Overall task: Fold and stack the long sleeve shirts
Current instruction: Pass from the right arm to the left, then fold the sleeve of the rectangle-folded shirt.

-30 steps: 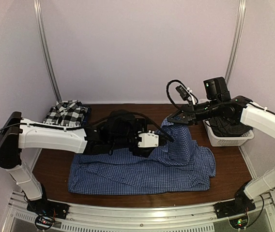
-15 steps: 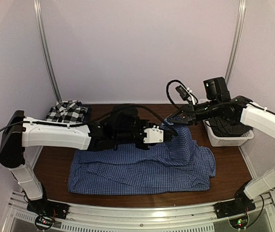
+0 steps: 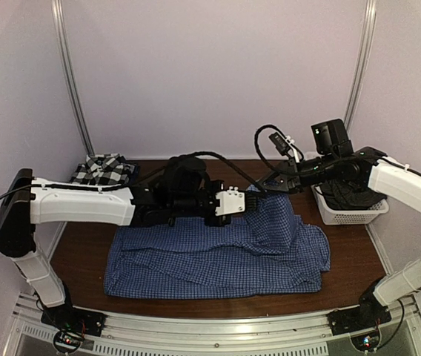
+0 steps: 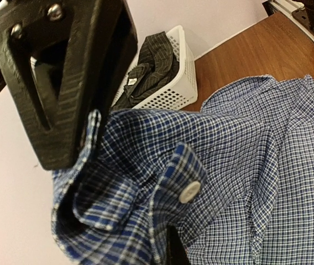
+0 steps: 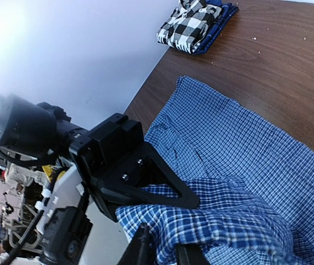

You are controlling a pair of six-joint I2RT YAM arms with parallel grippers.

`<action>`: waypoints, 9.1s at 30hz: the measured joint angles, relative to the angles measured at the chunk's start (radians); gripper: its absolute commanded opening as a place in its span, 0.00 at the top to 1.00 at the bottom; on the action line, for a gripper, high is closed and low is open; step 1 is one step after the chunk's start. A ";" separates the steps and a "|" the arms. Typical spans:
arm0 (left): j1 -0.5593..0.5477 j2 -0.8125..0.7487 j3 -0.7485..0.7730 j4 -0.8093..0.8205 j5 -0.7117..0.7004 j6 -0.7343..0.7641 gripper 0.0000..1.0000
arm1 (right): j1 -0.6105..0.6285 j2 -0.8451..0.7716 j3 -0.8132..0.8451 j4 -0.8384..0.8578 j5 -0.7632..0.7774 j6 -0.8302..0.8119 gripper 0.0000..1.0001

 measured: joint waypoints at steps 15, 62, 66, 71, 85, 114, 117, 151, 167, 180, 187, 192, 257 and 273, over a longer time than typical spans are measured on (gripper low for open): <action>0.006 -0.048 0.020 -0.113 0.002 -0.136 1.00 | -0.098 -0.131 0.102 -0.233 0.191 -0.118 0.32; 0.238 0.031 0.376 -0.488 0.316 -0.830 1.00 | -0.307 -0.109 -0.069 -0.111 0.254 -0.112 0.32; 0.273 0.068 0.370 -0.492 0.348 -0.893 1.00 | -0.307 -0.108 -0.084 -0.103 0.252 -0.111 0.32; 0.330 0.071 0.293 -0.484 0.399 -0.970 1.00 | -0.307 -0.108 -0.105 -0.096 0.249 -0.111 0.32; 0.444 -0.003 -0.058 -0.385 0.491 -1.150 1.00 | -0.307 -0.092 -0.144 -0.059 0.230 -0.108 0.32; 0.252 -0.168 -0.005 -0.266 0.618 -1.366 1.00 | -0.307 -0.082 -0.144 -0.055 0.220 -0.108 0.32; 0.240 -0.179 0.011 -0.241 0.623 -1.395 1.00 | -0.307 -0.082 -0.144 -0.055 0.220 -0.108 0.31; 0.389 -0.378 -0.426 -0.173 0.273 -1.355 0.89 | -0.307 -0.082 -0.160 -0.055 0.209 -0.111 0.31; 0.449 -0.407 -0.524 -0.269 0.145 -1.232 0.68 | -0.305 -0.078 -0.188 -0.032 0.203 -0.103 0.31; 0.449 -0.337 -0.652 -0.207 0.113 -1.283 0.46 | -0.280 -0.046 -0.209 -0.009 0.204 -0.089 0.31; 0.457 -0.343 -0.674 -0.122 0.201 -1.294 0.34 | -0.278 -0.046 -0.217 0.001 0.204 -0.087 0.31; 0.515 -0.338 -0.687 -0.085 0.249 -1.298 0.33 | -0.277 -0.046 -0.217 0.006 0.204 -0.085 0.31; 0.694 -0.198 -0.707 0.008 0.335 -1.335 0.84 | -0.259 -0.007 -0.272 0.051 0.204 -0.084 0.30; 0.694 -0.304 -0.707 -0.066 0.253 -1.323 0.57 | -0.213 0.032 -0.304 0.063 0.285 -0.085 0.30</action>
